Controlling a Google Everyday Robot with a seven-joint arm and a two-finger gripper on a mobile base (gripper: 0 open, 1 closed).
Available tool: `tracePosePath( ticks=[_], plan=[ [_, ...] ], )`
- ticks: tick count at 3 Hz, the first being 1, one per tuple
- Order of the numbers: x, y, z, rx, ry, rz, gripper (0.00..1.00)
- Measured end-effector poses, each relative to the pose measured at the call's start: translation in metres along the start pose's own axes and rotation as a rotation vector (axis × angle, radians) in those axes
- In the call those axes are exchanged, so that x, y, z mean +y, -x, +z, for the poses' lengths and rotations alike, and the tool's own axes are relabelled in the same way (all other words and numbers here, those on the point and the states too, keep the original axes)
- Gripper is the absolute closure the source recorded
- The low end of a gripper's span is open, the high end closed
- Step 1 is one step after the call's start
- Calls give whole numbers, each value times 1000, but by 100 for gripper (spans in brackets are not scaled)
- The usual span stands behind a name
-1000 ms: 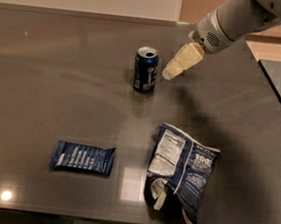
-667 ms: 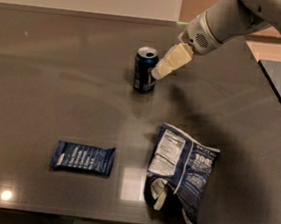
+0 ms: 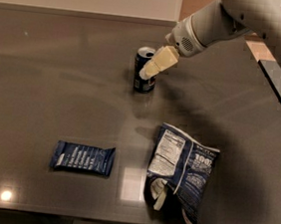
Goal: Pick pepsi can
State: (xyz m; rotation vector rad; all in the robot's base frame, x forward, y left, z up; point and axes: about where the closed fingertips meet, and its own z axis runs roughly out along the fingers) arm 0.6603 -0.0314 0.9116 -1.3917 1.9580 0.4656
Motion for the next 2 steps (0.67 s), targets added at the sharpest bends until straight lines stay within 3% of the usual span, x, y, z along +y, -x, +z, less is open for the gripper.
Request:
tracePosePath(
  ticks=[1,2],
  plan=[
    [-1,3,13,-11,8,-10,0],
    [2,4,22,-13,22,-16,16]
  ],
)
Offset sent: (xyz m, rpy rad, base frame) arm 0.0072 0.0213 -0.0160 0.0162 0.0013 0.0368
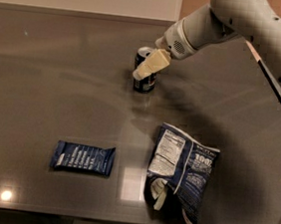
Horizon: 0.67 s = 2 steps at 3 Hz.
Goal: Pick pepsi can
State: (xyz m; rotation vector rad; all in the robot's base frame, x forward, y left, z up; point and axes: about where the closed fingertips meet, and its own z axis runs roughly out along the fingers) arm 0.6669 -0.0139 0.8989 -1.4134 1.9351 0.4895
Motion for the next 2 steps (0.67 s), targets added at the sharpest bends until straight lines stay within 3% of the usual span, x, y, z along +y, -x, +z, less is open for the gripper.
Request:
tracePosePath(
  ticks=[2],
  plan=[
    [7,14,-9,-38,26,-4,61]
  ],
)
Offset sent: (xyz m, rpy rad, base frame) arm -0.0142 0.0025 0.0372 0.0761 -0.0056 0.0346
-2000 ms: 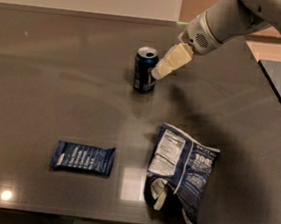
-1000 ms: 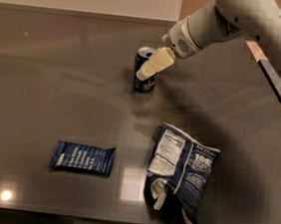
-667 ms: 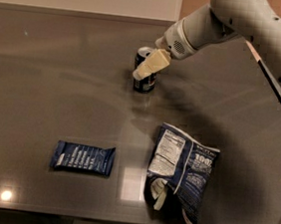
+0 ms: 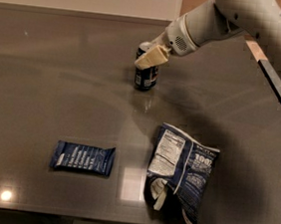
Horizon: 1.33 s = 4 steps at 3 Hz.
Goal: Pick pepsi can
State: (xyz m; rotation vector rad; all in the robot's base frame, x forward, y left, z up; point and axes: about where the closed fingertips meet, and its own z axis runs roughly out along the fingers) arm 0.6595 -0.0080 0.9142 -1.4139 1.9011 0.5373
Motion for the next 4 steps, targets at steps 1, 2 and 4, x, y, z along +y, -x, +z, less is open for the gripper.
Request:
tracePosePath(
  ticks=[1,2,4],
  plan=[
    [6,21,-26,-31,14,-4,85],
    [14,48,-64,-63,25,-22,100],
    [30,91,-119,-104,36,-100,100]
  ],
)
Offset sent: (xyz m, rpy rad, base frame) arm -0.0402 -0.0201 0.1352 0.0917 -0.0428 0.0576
